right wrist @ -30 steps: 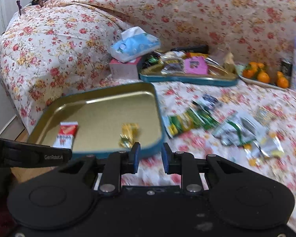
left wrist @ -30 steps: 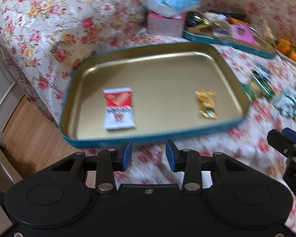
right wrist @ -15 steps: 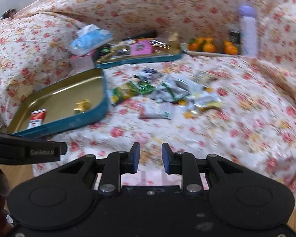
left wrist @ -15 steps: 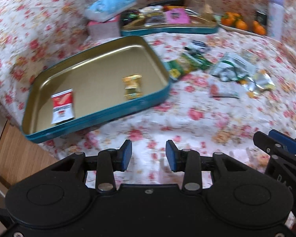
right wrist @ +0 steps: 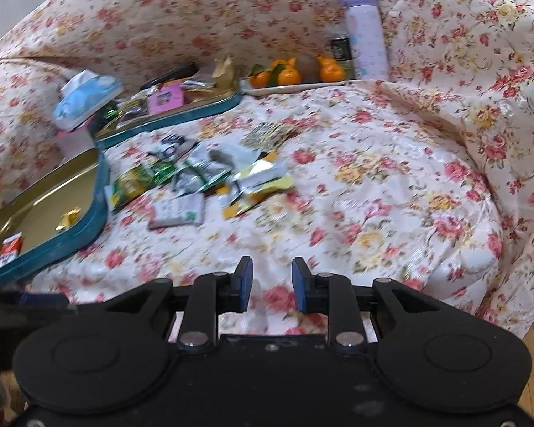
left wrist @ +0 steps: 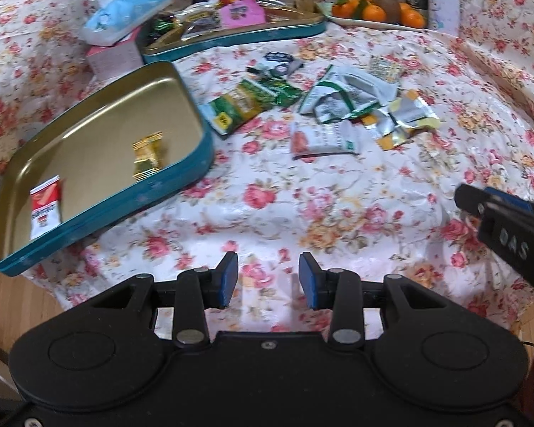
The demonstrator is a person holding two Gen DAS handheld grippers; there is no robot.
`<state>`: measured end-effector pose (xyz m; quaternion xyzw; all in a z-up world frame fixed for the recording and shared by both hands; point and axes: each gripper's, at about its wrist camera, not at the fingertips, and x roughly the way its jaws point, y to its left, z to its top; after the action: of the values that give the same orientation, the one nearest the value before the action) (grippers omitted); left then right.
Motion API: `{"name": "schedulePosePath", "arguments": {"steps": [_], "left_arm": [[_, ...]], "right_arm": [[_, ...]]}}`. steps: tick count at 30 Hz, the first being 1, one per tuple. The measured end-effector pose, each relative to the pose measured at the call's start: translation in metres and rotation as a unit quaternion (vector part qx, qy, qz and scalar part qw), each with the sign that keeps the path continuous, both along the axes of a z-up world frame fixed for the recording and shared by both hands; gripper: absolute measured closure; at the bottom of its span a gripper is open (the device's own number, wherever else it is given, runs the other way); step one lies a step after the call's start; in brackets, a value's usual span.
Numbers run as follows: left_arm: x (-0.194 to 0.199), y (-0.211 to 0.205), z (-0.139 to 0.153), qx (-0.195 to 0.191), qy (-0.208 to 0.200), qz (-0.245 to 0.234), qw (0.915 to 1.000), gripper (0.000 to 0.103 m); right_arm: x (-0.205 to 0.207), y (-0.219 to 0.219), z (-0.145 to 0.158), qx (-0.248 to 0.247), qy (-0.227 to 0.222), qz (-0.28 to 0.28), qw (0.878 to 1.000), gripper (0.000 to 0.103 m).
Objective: Organize snacks
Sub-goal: 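Move both tools back toward the remaining snack packets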
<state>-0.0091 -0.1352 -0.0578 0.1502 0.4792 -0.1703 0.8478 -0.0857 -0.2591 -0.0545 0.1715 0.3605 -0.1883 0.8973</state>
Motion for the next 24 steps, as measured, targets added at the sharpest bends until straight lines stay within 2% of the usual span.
{"name": "schedulePosePath", "arguments": {"steps": [6,12,19,24], "left_arm": [[0.004,-0.014,-0.003,-0.008,0.002,-0.01,0.9999,0.056],[0.013,-0.018,-0.006,-0.016,0.008,-0.006,0.9998,0.056],[0.024,-0.01,-0.008,-0.025,0.01,0.011,0.9996,0.056],[0.03,-0.003,-0.009,-0.028,0.012,0.019,0.9994,0.056]], "right_arm": [[0.017,-0.015,0.0,0.001,-0.009,-0.004,1.0,0.077],[0.037,-0.023,0.002,0.024,-0.021,0.0,1.0,0.077],[0.068,-0.03,-0.008,0.077,-0.012,0.013,0.997,0.075],[0.082,-0.039,-0.019,0.122,0.001,-0.008,0.993,0.068]]}}
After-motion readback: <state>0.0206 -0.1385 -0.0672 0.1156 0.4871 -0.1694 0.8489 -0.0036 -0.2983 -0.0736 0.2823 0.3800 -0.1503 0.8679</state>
